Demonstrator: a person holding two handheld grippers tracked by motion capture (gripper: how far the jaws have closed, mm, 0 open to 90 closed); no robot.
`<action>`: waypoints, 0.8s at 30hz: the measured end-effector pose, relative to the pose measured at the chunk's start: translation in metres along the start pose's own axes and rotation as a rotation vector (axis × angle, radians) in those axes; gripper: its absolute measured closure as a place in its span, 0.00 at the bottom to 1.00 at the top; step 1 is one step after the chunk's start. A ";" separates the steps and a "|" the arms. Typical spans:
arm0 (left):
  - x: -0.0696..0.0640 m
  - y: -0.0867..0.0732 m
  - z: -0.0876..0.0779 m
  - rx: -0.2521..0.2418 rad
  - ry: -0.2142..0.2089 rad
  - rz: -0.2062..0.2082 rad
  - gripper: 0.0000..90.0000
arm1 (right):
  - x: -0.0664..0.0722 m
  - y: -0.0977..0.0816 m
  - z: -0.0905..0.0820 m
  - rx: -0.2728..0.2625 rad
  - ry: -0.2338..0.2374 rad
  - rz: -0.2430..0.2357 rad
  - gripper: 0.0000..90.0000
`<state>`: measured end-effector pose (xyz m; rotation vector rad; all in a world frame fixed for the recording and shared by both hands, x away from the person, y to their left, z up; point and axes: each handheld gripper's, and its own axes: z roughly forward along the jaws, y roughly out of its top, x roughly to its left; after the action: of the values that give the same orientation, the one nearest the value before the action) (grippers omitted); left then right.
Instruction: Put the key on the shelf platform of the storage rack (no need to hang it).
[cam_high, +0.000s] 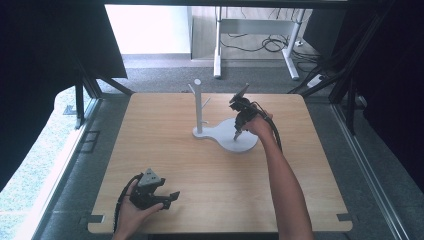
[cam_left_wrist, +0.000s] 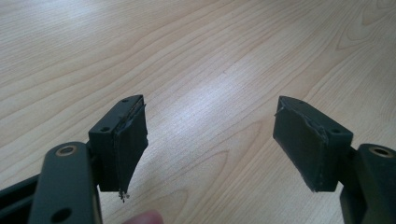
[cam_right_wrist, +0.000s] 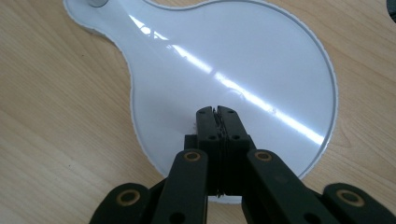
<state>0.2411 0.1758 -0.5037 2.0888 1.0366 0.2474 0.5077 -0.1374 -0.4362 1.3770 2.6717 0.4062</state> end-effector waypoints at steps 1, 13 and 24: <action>0.000 0.000 0.000 0.000 0.000 0.000 0.29 | -0.001 0.000 0.001 -0.002 0.002 0.004 1.00; -0.001 0.000 0.004 0.012 0.001 0.008 0.29 | -0.009 -0.005 0.007 -0.029 -0.005 0.030 1.00; 0.000 -0.001 0.004 0.015 0.003 0.001 0.29 | -0.017 -0.010 0.028 -0.024 -0.010 0.051 1.00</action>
<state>0.2427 0.1741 -0.5077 2.1034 1.0423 0.2436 0.5159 -0.1510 -0.4660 1.4384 2.6195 0.4340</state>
